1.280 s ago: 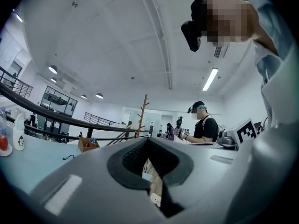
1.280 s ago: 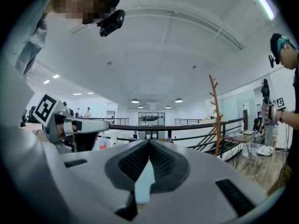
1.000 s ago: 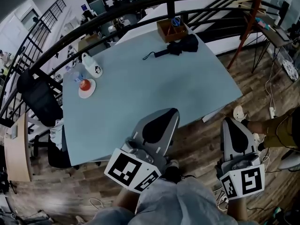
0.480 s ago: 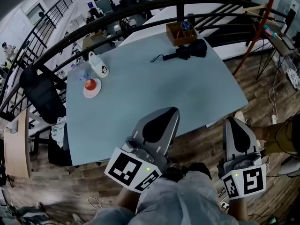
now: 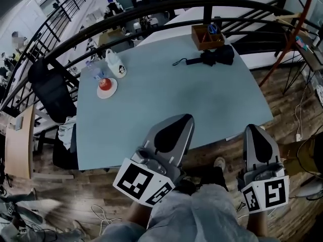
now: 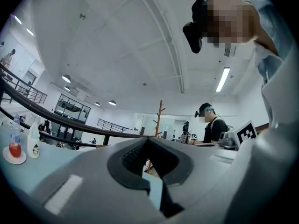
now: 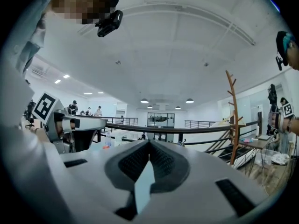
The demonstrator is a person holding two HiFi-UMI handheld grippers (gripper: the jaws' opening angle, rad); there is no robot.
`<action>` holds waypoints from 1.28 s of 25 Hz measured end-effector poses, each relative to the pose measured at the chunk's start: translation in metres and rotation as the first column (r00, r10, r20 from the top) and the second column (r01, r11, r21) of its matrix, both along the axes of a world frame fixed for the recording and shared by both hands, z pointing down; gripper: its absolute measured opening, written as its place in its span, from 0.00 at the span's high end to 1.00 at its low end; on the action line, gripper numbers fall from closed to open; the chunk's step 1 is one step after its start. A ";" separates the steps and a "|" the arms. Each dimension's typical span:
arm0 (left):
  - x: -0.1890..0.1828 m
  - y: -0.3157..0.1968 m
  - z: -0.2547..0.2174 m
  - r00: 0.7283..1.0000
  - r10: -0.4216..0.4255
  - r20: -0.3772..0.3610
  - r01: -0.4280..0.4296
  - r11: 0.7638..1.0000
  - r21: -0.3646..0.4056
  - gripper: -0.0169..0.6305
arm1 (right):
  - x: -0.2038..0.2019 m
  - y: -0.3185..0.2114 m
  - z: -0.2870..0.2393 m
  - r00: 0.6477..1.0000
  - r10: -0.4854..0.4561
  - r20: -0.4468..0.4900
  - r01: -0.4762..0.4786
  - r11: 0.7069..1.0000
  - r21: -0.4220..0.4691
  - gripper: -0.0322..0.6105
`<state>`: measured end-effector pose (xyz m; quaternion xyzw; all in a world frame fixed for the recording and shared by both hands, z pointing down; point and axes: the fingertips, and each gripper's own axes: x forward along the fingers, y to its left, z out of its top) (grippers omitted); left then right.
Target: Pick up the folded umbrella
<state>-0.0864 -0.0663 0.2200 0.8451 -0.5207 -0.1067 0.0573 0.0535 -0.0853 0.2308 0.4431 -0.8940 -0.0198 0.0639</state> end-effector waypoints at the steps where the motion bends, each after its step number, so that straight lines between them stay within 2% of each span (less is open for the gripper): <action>1: 0.000 0.000 0.000 1.000 -0.009 0.003 0.009 1.000 0.000 0.97 | -0.001 -0.002 0.000 1.000 -0.011 0.002 0.011 1.000 0.001 0.95; 9: 0.014 -0.022 0.002 0.997 -0.075 0.023 0.075 0.997 -0.013 0.97 | 0.007 -0.032 0.004 0.995 -0.091 0.029 0.091 0.996 -0.006 0.95; 22: 0.081 -0.077 -0.013 0.990 -0.134 0.050 0.135 0.991 -0.012 0.97 | 0.075 -0.099 0.001 0.989 -0.133 0.064 0.135 0.990 -0.032 0.95; 32: 0.114 -0.105 -0.012 0.964 -0.255 0.072 0.257 0.966 -0.022 0.97 | 0.086 -0.137 -0.004 0.956 -0.281 0.080 0.284 0.958 -0.030 0.95</action>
